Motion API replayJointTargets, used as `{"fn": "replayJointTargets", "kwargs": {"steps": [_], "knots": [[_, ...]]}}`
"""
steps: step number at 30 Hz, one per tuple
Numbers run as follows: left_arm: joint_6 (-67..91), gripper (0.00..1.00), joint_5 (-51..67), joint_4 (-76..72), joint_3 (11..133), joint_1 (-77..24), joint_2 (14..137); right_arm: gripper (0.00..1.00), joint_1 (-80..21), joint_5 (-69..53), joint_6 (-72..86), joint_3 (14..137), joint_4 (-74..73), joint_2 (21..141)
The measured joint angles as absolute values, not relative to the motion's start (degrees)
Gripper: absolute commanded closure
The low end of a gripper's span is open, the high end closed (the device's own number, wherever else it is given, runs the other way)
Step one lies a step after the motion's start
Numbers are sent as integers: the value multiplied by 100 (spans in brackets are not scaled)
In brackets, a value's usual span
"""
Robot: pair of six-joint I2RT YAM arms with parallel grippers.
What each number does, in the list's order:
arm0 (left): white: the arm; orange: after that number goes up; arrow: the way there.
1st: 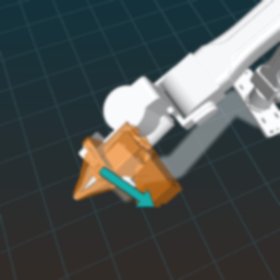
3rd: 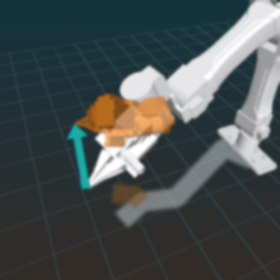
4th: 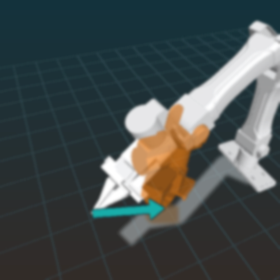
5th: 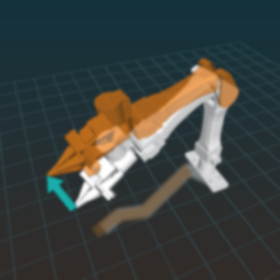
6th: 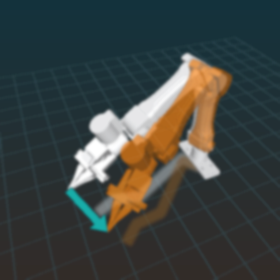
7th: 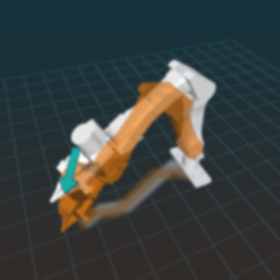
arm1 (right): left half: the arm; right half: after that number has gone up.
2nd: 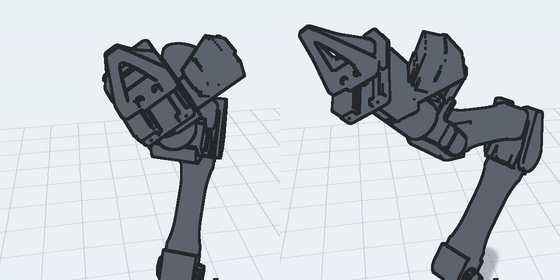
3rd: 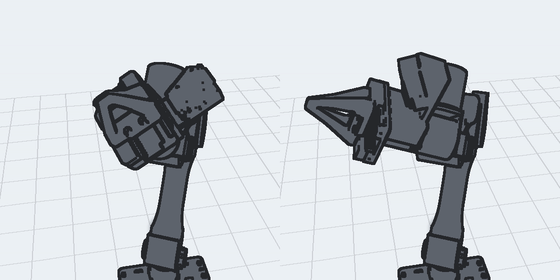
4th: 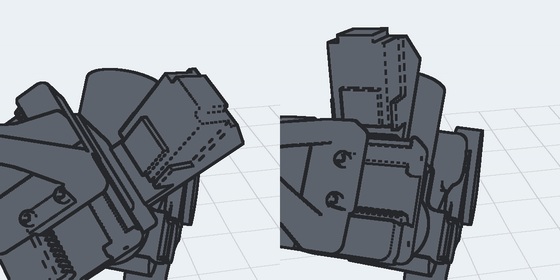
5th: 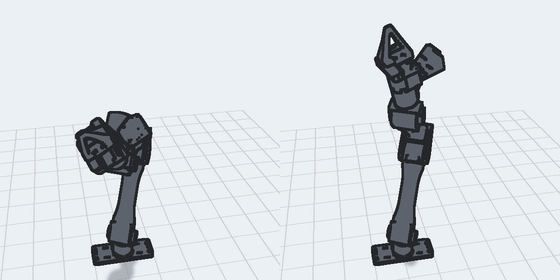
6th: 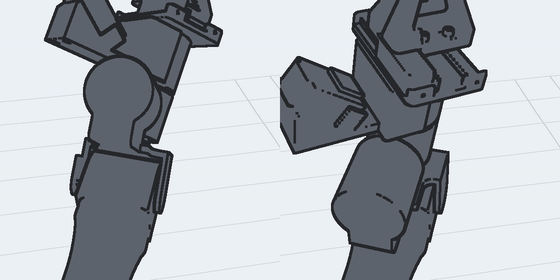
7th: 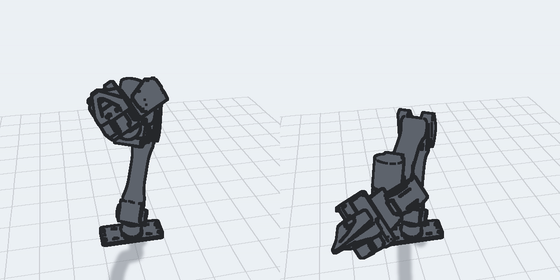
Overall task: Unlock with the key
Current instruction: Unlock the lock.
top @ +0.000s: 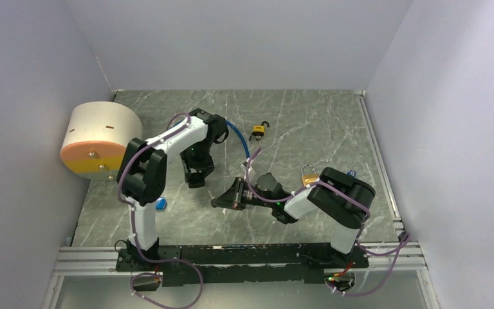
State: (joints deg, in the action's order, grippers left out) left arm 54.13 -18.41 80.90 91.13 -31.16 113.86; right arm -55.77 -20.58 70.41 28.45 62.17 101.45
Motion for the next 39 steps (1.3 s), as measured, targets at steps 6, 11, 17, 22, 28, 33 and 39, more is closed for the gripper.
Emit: {"fn": "replayJointTargets", "kwargs": {"steps": [6, 11, 17, 22, 28, 33, 39], "knots": [[5334, 94, -711, 7529, 8665, -2965, 10626, 100, -5577, -2056, 7120, 2915, 6283, 10145], [5325, 95, -298, 7338, 8617, -2880, 10451, 100, -5577, -2058, 7192, 2919, 6399, 10175], [5323, 95, -84, 7196, 8506, -2880, 10442, 100, -5564, -2056, 7262, 2976, 6447, 10300], [5321, 95, -23, 7179, 8477, -2880, 10436, 100, -5500, -2069, 7395, 3063, 6567, 10396], [5321, 95, 23, 7129, 8460, -2880, 10385, 100, -5363, -2130, 7616, 3076, 6740, 10654], [5321, 95, 27, 7089, 8453, -2880, 10348, 100, -5330, -2161, 7703, 3081, 6831, 10702], [5321, 95, 30, 7050, 8412, -2880, 10322, 100, -5321, -2171, 7741, 3081, 6888, 10726]]}}
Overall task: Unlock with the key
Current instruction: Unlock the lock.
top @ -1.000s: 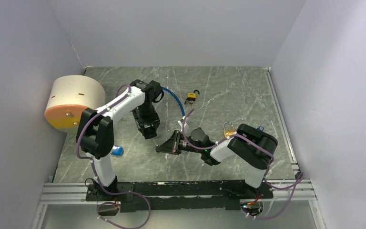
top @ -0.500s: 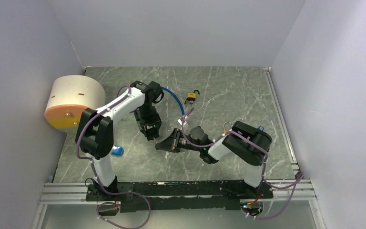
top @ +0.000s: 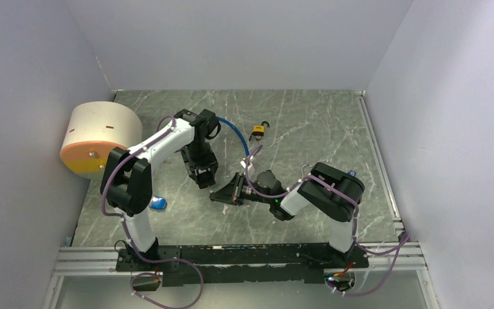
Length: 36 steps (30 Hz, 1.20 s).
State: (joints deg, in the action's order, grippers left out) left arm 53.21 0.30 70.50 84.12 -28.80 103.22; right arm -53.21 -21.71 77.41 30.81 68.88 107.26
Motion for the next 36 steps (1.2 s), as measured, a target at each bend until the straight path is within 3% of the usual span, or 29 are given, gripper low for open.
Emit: {"fn": "replayJointTargets", "kwargs": {"steps": [25, 36], "knots": [[5297, 95, 187, 6875, 8346, -2869, 10296, 100, -5290, -2196, 7961, 3124, 7059, 10853], [5258, 97, 364, 6578, 8239, -2853, 10112, 100, -5059, -2410, 8812, 3122, 7312, 10975]]}}
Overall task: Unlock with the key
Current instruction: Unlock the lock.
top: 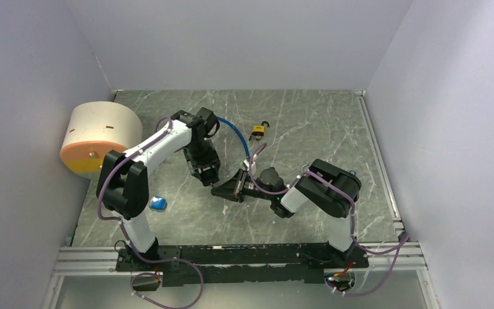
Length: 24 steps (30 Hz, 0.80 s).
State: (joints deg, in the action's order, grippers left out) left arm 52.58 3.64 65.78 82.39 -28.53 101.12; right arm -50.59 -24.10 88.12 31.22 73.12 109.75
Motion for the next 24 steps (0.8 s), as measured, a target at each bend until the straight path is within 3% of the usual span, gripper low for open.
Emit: {"fn": "replayJointTargets", "kwargs": {"steps": [24], "knots": [[5347, 98, 705, 6252, 8077, -2762, 9727, 100, -4794, -2438, 7609, 4056, 4351, 10012]]}}
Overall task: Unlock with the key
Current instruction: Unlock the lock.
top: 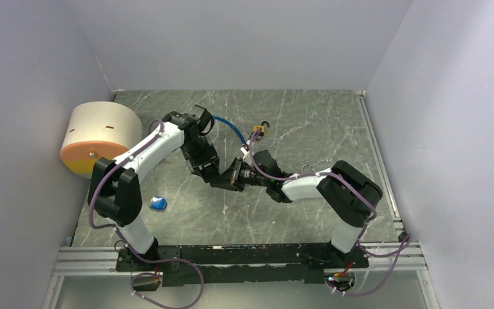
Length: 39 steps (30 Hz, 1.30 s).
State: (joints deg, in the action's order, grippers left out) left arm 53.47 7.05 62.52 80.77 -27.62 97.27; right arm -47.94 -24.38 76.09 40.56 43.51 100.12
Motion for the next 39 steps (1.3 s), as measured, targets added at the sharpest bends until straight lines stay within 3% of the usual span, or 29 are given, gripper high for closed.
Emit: {"fn": "replayJointTargets", "kwargs": {"steps": [12, 25, 26, 28, 30, 34, 39], "knots": [[5671, 97, 832, 5771, 7752, -2735, 8851, 100, -4547, -2875, 7540, 4289, 3677, 9465], [6084, 98, 2239, 2447, 6388, -2961, 6604, 100, -4156, -3170, 9229, 3603, 4416, 7518], [6062, 97, 2329, 2305, 6390, -2963, 6598, 94, -4143, -3148, 9203, 3614, 4379, 7439], [5957, 98, 2434, 2211, 6455, -2976, 6617, 62, -4106, -3089, 8844, 3780, 3736, 7150], [5603, 97, 2482, 2182, 6598, -3006, 6628, 43, -4099, -2941, 8272, 4154, 2670, 6864], [4705, 97, 2681, 2171, 6702, -3028, 6598, 36, -4038, -2541, 6613, 4978, 998, 6049], [3697, 97, 3531, 2045, 6676, -3044, 6630, 30, -3983, -2305, 5387, 5009, 279, 4831]]}}
